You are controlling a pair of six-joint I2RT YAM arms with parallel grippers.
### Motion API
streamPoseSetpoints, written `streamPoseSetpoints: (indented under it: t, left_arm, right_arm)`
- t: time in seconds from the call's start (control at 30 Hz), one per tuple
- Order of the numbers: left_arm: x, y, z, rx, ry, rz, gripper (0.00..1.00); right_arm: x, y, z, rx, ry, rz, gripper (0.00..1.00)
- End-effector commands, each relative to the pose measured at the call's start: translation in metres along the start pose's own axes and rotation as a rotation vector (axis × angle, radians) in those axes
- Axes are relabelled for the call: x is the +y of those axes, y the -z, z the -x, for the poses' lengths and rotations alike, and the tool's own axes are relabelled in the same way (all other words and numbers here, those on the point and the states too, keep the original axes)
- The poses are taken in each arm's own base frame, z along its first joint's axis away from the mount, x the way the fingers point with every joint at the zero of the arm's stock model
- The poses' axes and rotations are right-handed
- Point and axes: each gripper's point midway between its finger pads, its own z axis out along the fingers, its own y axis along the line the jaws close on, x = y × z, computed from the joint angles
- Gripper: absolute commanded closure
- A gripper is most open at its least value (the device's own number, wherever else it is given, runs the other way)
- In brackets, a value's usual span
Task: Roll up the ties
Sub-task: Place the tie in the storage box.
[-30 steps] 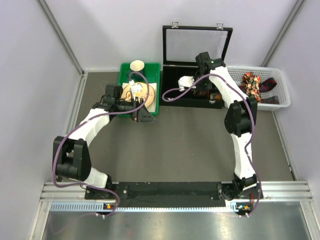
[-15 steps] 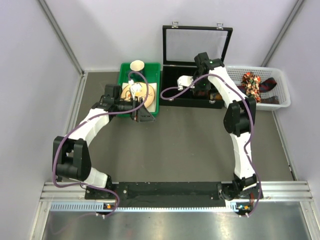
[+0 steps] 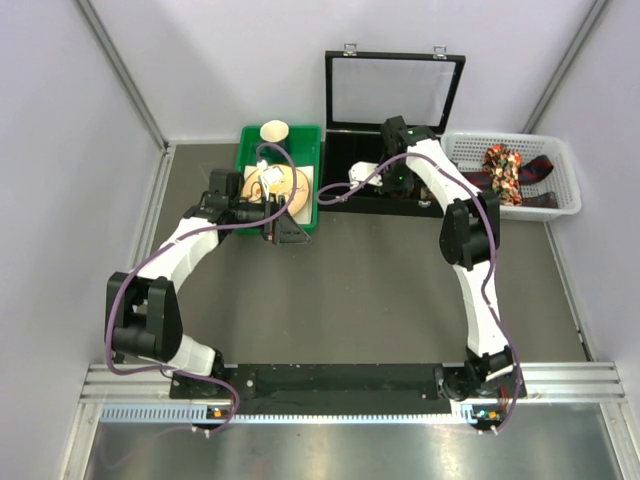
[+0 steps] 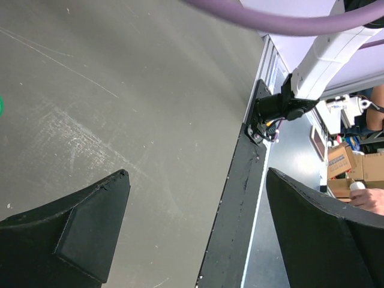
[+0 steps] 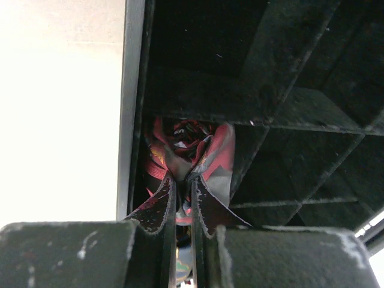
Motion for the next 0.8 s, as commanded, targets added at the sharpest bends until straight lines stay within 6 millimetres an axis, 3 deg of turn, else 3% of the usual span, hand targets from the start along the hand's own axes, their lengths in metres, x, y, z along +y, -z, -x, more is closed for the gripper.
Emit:
streamPoseSetpoints:
  t: [0.0,0.13,0.33,0.57,0.77]
  left_arm:
    - [-0.003,0.001,0.004,-0.012,-0.017,-0.036,0.01]
    - [-0.002,0.001,0.003,-0.010,-0.013,-0.036,0.01]
    - [0.001,0.004,0.004,-0.012,-0.015,-0.013,0.01]
    - [0.005,0.007,0.015,-0.016,-0.045,0.050,0.01]
    - [0.015,0.017,0.026,-0.016,-0.113,0.179,0.01]
  right_arm:
    - [-0.008,-0.020,0.019,-0.059,0.026,-0.019,1.00]
    - [-0.004,-0.034,0.012,-0.025,0.016,-0.009,1.00]
    - [-0.008,-0.022,0.008,-0.005,-0.009,-0.046,0.68]
    - [-0.027,0.033,0.012,-0.019,-0.014,-0.171,0.53]
    - [-0.046,0.096,0.008,-0.047,-0.043,-0.322,0.41]
